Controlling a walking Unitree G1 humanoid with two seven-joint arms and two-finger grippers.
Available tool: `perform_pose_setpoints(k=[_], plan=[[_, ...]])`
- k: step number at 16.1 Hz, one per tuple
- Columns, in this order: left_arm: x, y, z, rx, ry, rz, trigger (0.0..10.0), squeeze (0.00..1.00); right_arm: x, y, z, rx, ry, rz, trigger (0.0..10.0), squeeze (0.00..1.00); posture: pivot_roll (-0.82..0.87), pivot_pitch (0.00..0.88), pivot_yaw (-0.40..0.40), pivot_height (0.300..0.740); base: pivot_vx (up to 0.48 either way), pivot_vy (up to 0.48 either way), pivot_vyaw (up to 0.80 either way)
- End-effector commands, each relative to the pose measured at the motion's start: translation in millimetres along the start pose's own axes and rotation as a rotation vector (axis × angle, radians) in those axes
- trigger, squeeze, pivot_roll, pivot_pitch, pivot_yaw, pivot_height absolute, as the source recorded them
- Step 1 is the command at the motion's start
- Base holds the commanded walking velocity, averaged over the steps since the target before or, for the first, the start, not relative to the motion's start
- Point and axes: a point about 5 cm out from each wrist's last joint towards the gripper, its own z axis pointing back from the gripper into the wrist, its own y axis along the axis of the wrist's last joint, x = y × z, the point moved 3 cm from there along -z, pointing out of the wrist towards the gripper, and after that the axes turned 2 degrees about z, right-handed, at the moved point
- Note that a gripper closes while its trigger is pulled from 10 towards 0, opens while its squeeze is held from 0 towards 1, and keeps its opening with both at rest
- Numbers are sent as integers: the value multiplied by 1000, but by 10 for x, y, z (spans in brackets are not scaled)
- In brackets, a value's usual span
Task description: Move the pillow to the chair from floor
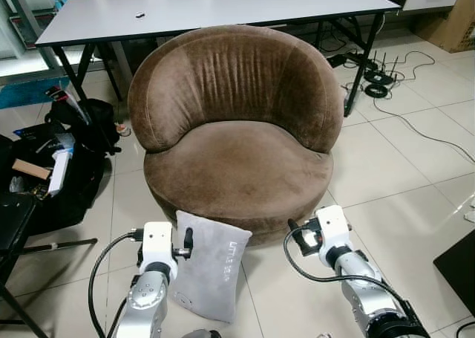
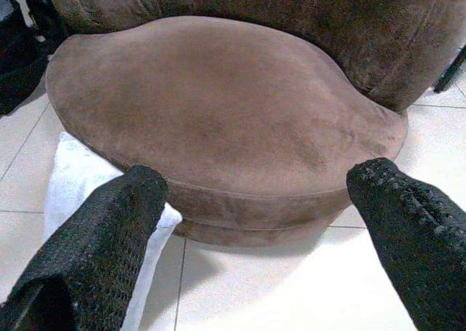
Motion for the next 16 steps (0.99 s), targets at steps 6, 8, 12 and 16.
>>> perform_pose_setpoints(k=[6,8,12,16], plan=[[-3,-9,-4,-6,-3,-7,10000,1000,11,18,-5,10,-2,-3,10000,1000,-95,0,60,740,0,0,0],[-3,-9,-4,-6,-3,-7,10000,1000,11,18,-5,10,-2,-3,10000,1000,-95,0,60,740,0,0,0],[-28,-4,9,9,11,3,10000,698,30,-30,15,1,-12,-22,10000,0,-89,0,56,740,0,0,0],[-53,-11,33,23,22,-4,10000,1000,97,-110,48,-19,-59,-56,10000,1000,-93,0,61,740,0,0,0]])
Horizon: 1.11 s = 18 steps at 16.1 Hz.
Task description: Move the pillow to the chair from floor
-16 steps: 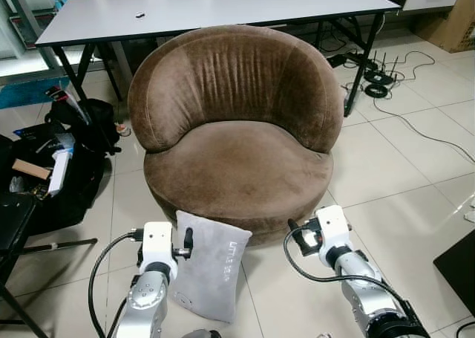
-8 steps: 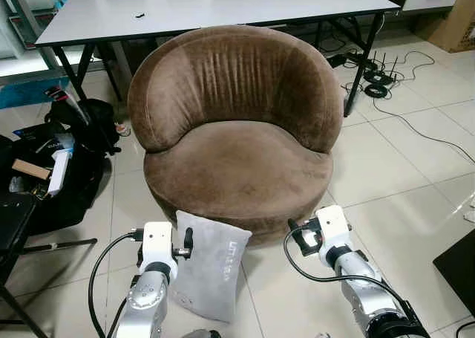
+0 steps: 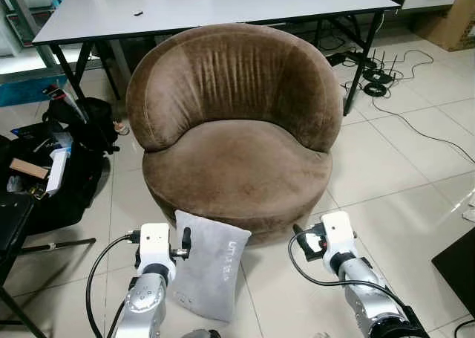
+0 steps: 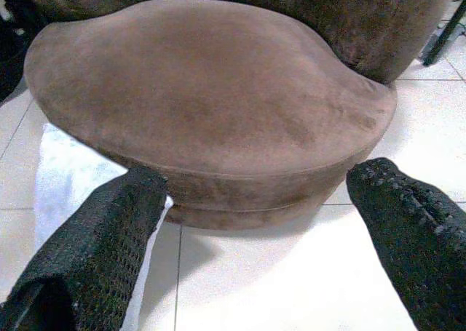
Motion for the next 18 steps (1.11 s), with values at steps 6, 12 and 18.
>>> perform_pose_setpoints(k=[6,12,18], plan=[[-23,-35,-10,-15,14,-25,10000,1000,-4,81,-41,27,-5,19,10000,1000,-91,0,56,740,0,0,0],[-8,-31,-15,-15,-5,-30,10000,1000,-13,128,-47,49,-3,22,10000,1000,-91,0,55,740,0,0,0],[-10,19,-51,1,6,-10,10000,0,-16,157,-82,35,-15,53,10000,0,-91,0,58,740,0,0,0]])
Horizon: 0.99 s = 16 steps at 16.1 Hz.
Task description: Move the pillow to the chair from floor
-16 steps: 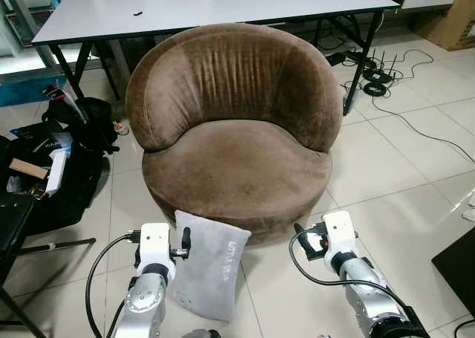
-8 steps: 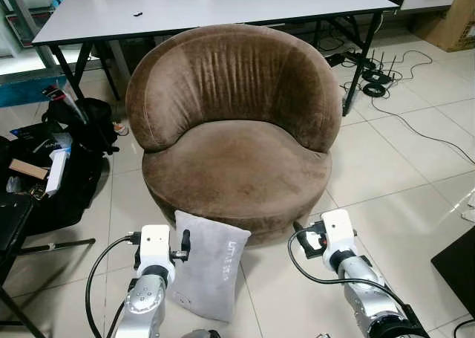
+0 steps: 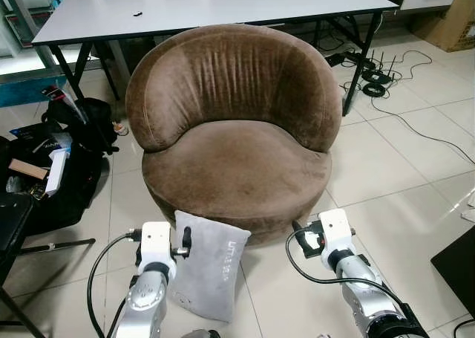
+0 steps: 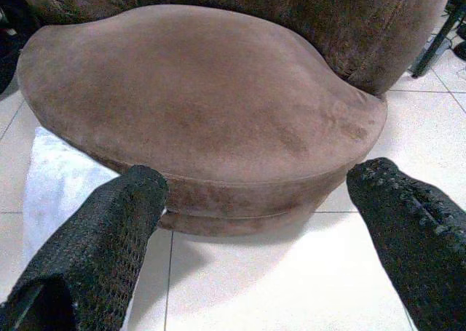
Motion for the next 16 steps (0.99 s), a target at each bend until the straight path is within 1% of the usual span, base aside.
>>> perform_pose_setpoints(k=[1,6,7,8,12,13,14,15,16], plan=[[-29,-9,-12,-4,12,-2,10000,0,15,123,-61,27,-3,20,10000,0,-92,0,57,740,0,0,0],[-37,-11,-15,-5,6,-21,10000,0,6,147,-71,32,1,25,10000,0,-92,0,56,740,0,0,0],[-34,-13,-12,-4,4,-29,10000,133,8,148,-68,35,1,23,10000,31,-92,0,56,740,0,0,0],[-19,-31,-5,-8,3,-47,10000,1000,-7,154,-57,49,16,0,10000,1000,-91,0,53,740,0,0,0],[-6,-50,-3,-15,-11,-44,10000,1000,-23,140,-52,42,22,-9,10000,1000,-92,0,54,740,0,0,0],[8,-54,-2,-17,-20,-36,10000,1000,-25,133,-51,35,26,3,10000,1000,-92,0,54,740,0,0,0],[27,-45,1,-10,-21,-5,10000,906,-29,122,-50,28,28,14,10000,553,-92,0,54,740,0,0,0],[23,-37,-2,-6,-15,-6,10000,0,-26,118,-50,25,24,12,10000,0,-93,0,56,740,0,0,0],[24,-38,-3,-6,-20,-4,10000,0,-24,113,-52,21,22,15,10000,0,-93,0,56,740,0,0,0]])
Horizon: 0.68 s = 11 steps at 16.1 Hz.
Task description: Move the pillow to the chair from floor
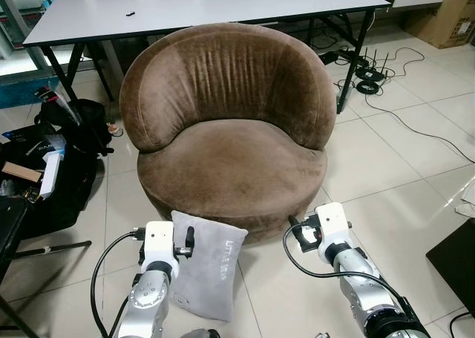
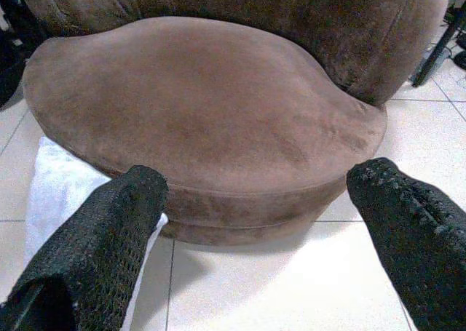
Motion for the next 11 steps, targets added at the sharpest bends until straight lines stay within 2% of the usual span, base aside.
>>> perform_pose_setpoints(k=[1,6,11], plan=[[-10,-6,4,1,-4,7,10000,0,1,-10,4,-9,-1,8,10000,0,-93,0,56,740,0,0,0],[-50,-29,25,-1,14,36,10000,0,-12,-25,10,-14,6,14,10000,0,-93,0,56,740,0,0,0],[-14,-29,34,-5,1,30,10000,0,-13,-35,18,-16,7,17,10000,0,-91,0,52,740,0,388,0]])
